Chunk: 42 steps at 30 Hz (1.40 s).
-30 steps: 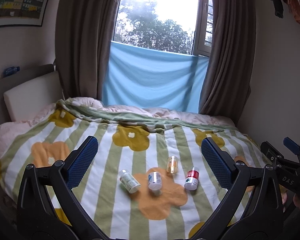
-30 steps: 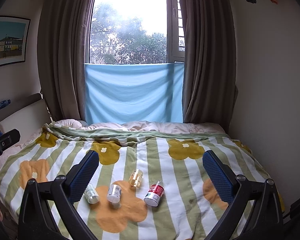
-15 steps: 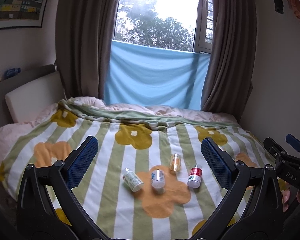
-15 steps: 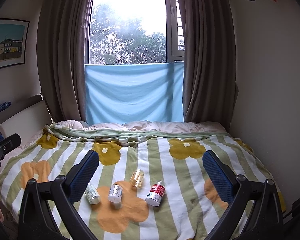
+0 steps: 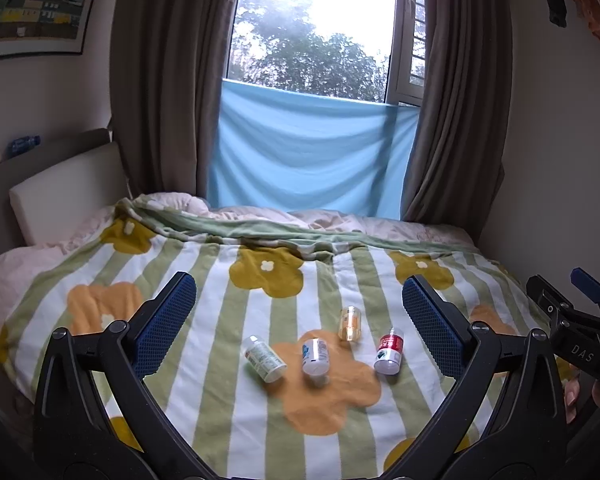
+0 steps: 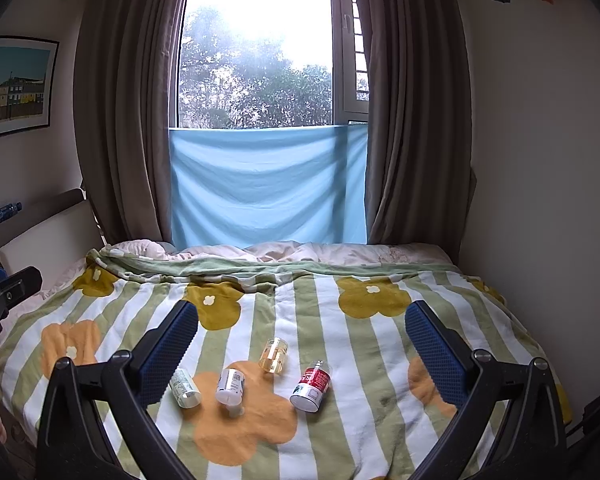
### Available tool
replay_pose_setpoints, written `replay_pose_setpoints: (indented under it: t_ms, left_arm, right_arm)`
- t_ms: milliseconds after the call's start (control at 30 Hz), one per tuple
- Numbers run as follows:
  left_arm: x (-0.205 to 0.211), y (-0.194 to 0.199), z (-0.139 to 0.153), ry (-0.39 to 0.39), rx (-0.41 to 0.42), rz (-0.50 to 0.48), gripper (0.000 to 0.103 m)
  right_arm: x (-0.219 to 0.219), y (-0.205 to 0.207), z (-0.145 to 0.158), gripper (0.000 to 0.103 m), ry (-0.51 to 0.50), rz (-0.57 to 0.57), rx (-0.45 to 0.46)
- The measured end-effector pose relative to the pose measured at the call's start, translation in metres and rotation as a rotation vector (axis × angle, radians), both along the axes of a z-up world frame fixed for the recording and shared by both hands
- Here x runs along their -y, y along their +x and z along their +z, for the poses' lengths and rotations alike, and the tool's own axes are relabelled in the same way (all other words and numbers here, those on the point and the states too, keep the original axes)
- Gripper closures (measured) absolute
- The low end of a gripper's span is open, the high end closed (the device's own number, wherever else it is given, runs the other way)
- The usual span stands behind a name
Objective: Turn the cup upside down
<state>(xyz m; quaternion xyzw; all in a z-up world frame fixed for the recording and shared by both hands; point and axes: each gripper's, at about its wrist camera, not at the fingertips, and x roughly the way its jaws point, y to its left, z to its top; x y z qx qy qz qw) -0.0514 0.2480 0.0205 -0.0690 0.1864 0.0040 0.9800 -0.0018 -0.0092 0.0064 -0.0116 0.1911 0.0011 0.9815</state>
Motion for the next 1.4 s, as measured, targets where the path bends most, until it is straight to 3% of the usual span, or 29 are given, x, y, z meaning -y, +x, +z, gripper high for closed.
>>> replay_pose_setpoints:
  t_ms: [567, 900, 1133, 1400]
  left_arm:
    - [0.001, 0.022, -0.004, -0.014, -0.059, -0.035, 0.0]
    - [0.034, 0.115, -0.03, 0.006, -0.244, -0.163, 0.0]
    - [0.077, 0.219, -0.087, 0.031, -0.405, -0.264, 0.0]
    - [0.138, 0.338, -0.196, 0.089, -0.569, -0.345, 0.0]
  right_arm:
    - [-0.001, 0.003, -0.011, 0.0, 0.027, -0.014, -0.037]
    - [0.027, 0.029, -0.046, 0.0, 0.073, -0.082, -0.185]
    - [0.056, 0.05, -0.086, 0.0, 0.092, -0.131, -0.26]
    - [0.082, 0.09, -0.16, 0.0, 0.156, -0.152, -0.351]
